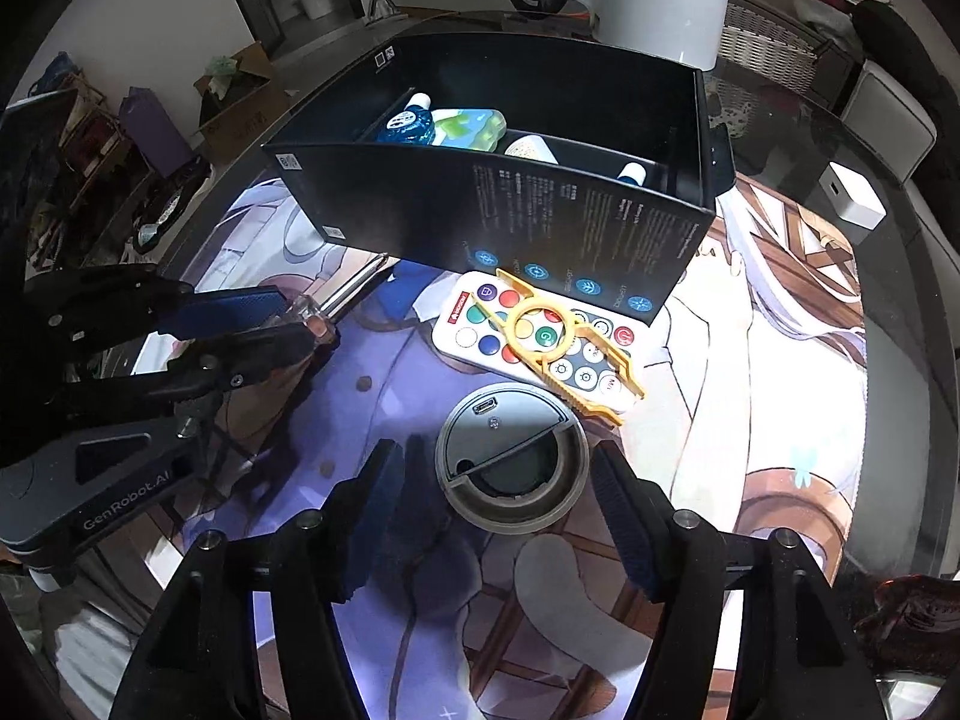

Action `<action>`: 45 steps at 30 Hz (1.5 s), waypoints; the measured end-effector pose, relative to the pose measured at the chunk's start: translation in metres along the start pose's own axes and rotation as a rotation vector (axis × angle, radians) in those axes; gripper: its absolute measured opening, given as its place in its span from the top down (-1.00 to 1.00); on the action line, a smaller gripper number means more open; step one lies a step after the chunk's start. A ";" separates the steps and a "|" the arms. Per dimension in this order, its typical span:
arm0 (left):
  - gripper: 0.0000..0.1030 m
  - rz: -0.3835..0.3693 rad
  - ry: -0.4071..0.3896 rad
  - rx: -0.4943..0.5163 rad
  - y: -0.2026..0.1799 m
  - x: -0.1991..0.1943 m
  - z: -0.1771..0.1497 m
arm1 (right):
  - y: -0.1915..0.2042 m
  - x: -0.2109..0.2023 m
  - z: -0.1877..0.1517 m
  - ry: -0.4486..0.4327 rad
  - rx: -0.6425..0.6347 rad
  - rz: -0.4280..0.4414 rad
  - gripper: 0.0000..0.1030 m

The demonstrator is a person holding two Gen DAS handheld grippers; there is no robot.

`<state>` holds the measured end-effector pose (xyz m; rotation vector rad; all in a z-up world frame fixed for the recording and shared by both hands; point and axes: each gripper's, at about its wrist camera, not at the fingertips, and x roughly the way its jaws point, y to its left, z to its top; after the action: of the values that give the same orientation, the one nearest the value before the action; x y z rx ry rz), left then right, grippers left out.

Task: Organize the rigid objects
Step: 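Grip the orange-handled screwdriver with the left tool while the right tool grips the round white lid, then lift the screwdriver with the left tool while the right tool lifts the white lid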

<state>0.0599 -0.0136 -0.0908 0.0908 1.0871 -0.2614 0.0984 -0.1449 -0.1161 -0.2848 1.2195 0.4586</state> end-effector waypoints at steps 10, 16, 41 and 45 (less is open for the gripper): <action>0.50 0.021 0.020 0.031 -0.005 0.006 -0.001 | 0.008 0.007 0.001 0.024 -0.015 -0.028 0.03; 0.51 0.024 0.015 0.028 -0.007 0.005 0.001 | 0.013 0.004 0.001 0.013 -0.025 -0.031 0.04; 0.52 -0.018 0.062 0.070 -0.015 0.011 -0.001 | 0.013 -0.003 0.000 -0.016 -0.032 -0.031 0.04; 0.52 -0.018 0.010 0.075 -0.015 -0.002 0.002 | 0.013 -0.008 0.000 -0.030 -0.028 -0.032 0.04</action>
<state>0.0568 -0.0284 -0.0876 0.1493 1.0888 -0.3182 0.0903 -0.1353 -0.1083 -0.3202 1.1783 0.4507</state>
